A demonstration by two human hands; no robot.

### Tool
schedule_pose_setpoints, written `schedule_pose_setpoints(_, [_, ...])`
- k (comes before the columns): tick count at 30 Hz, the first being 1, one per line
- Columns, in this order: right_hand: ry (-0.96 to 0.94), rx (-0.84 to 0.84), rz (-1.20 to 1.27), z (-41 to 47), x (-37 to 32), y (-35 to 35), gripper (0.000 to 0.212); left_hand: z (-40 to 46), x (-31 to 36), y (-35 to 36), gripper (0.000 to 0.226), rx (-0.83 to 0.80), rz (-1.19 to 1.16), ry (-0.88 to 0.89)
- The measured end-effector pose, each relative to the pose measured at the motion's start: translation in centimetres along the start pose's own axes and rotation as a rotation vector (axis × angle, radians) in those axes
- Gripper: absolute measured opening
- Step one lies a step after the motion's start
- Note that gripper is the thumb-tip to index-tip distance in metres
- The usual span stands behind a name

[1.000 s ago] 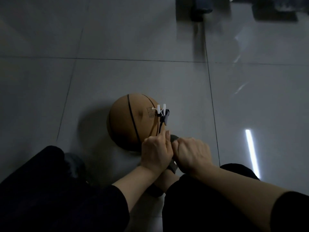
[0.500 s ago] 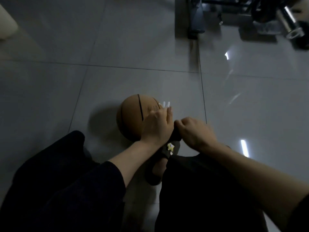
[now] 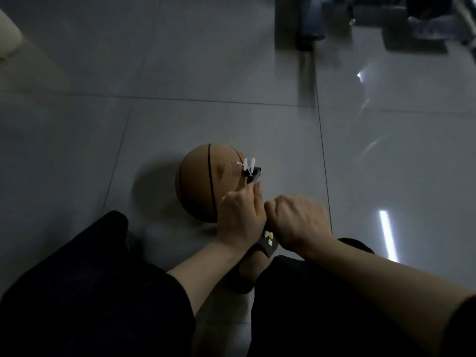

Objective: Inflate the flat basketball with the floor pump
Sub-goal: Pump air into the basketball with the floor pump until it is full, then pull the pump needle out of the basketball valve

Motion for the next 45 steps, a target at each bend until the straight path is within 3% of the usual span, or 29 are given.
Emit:
schedule_pose_setpoints(5, [0.02, -0.038, 0.01, 2.9, 0.4, 3.0, 0.054, 0.0, -4.2, 2.3, 0.043, -0.01, 0.017, -0.076])
schedule_pose_setpoints(9, [-0.042, -0.045, -0.035, 3.8, 0.0, 5.1, 0.053, -0.6, -6.0, 2.8, 0.034, -0.016, -0.009, -0.105])
schedule_pose_setpoints(16, [0.044, -0.036, 0.028, 2.2, 2.5, 4.7, 0.047, -1.5, -3.2, 4.5, 0.033, -0.036, 0.207, 0.024])
schedule_pose_setpoints(22, [0.08, -0.104, 0.017, 1.5, 3.5, 4.9, 0.049, -1.5, -1.6, 3.4, 0.033, -0.038, 0.2, -0.021])
schedule_pose_setpoints(24, [0.18, -0.192, 0.101, 1.8, 3.6, 5.1, 0.051, -1.1, -2.0, 3.0, 0.034, -0.125, 0.143, -0.119])
schedule_pose_setpoints(27, [0.372, -0.433, 0.439, 1.4, 3.0, 6.0, 0.042, -1.2, -3.7, 3.1, 0.03, -0.376, 0.076, -0.24])
schedule_pose_setpoints(31, [0.431, -0.578, 0.706, 0.9, 2.5, 5.4, 0.029, -0.5, -5.1, 2.8, 0.019, -0.685, 0.103, -0.368])
schedule_pose_setpoints(33, [0.502, -0.517, 0.732, 1.6, 3.1, 5.4, 0.027, 1.7, -5.7, 2.0, 0.022, -0.582, 0.201, -0.284])
schedule_pose_setpoints(35, [0.567, -0.413, 0.731, 2.5, 3.7, 5.8, 0.032, 3.4, -6.1, 1.7, 0.033, -0.457, 0.368, -0.059])
schedule_pose_setpoints(38, [0.624, -0.285, 0.825, 4.1, 3.4, 6.2, 0.027, 4.1, -8.2, 3.8, 0.066, -0.566, 0.495, 0.09])
schedule_pose_setpoints(40, [0.658, -0.237, 0.898, 5.7, 2.8, 7.1, 0.067, 4.5, -10.1, 5.4, 0.078, -0.659, 0.6, 0.168])
schedule_pose_setpoints(42, [0.645, -0.161, 0.9, 7.9, 2.0, 8.1, 0.087, 4.9, -11.4, 6.6, 0.082, -0.703, 0.668, 0.268])
schedule_pose_setpoints(43, [0.635, -0.108, 0.903, 9.3, 1.6, 8.7, 0.086, 5.4, -12.2, 7.2, 0.082, -0.707, 0.665, 0.303])
schedule_pose_setpoints(45, [0.583, 0.071, 0.827, 11.5, 2.1, 9.4, 0.054, 6.0, -12.8, 8.2, 0.077, -0.7, 0.634, 0.349])
Point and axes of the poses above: each hand's wrist, its own z-axis towards the middle knuckle, its own y-axis out of the palm, x = y × z, the point moved 7 cm from there along z, towards the middle knuckle, and after that the axes turned 9 degrees about x, right-handed, at the moved point
